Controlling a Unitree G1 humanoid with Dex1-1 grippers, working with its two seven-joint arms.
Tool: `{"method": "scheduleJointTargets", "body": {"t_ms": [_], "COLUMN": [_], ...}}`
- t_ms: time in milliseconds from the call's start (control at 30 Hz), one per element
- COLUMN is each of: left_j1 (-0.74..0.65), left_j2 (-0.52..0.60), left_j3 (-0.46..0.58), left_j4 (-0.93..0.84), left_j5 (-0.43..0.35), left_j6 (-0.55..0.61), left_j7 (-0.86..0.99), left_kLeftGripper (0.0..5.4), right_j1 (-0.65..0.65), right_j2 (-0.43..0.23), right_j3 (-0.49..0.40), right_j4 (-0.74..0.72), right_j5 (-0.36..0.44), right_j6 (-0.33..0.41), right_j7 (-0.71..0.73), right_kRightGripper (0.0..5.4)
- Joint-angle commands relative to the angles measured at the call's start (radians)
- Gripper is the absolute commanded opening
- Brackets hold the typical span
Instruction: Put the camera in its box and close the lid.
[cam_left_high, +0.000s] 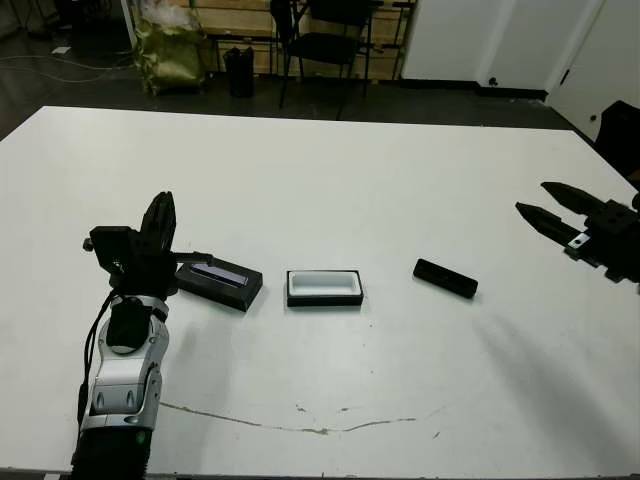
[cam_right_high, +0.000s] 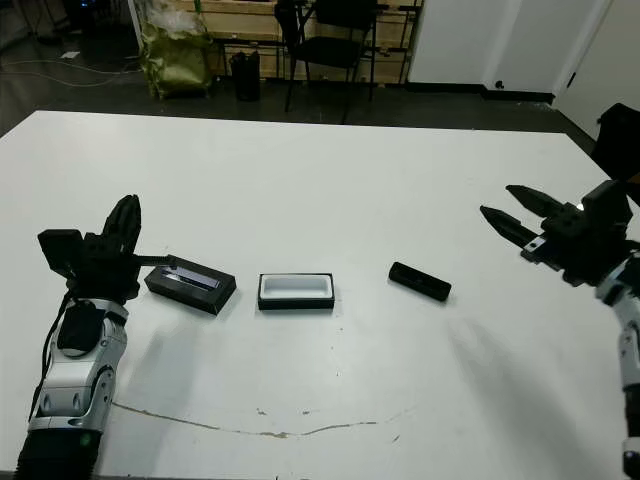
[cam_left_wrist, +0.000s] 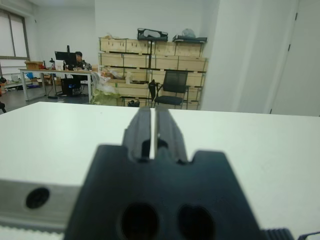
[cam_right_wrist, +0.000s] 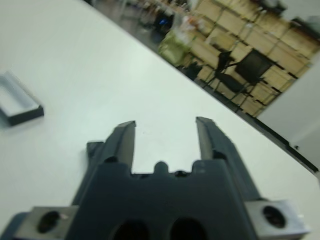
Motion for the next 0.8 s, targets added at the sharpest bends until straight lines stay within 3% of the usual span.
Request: {"method": "scheduleJointTargets", "body": {"t_ms": [33, 200, 333, 433, 567, 800], "left_j1": [-0.005, -0.002, 0.001, 0.003, 0.008, 0.012], "left_j2": [0.012, 0.005, 0.006, 0.003, 0.008, 0.013], "left_j3": [0.0, 0.003, 0.004, 0.005, 0.004, 0.001], "left_j4": [0.015, 0.003, -0.003, -0.01, -0.015, -0.027], "left_j5": [0.016, 0.008, 0.006, 0.003, 0.009, 0.014], "left_j6": [0.007, 0.027, 0.039, 0.049, 0.058, 0.086], "left_j7": [0.003, 0.005, 0.002, 0.006, 0.006, 0.01], "left_kLeftGripper": [0.0, 0.0, 0.0, 0.0, 0.0, 0.0], "right_j1": [-0.026, -0.058, -0.103, -0.152, -0.177, -0.163], "right_j2": [-0.029, -0.03, 0.019, 0.057, 0.093, 0.122], "right_j3": [0.049, 0.1, 0.132, 0.135, 0.125, 0.112], "right_j4": [0.06, 0.147, 0.365, 0.539, 0.603, 0.595], "right_j5": [-0.043, -0.083, -0.132, -0.139, -0.112, -0.086], "right_j6": [-0.009, -0.032, -0.205, -0.319, -0.247, -0.195], "right_j7": [0.062, 0.126, 0.142, 0.186, 0.255, 0.321], "right_kRightGripper": [3.28, 4.39, 5.29, 5.39, 5.39, 5.39]}}
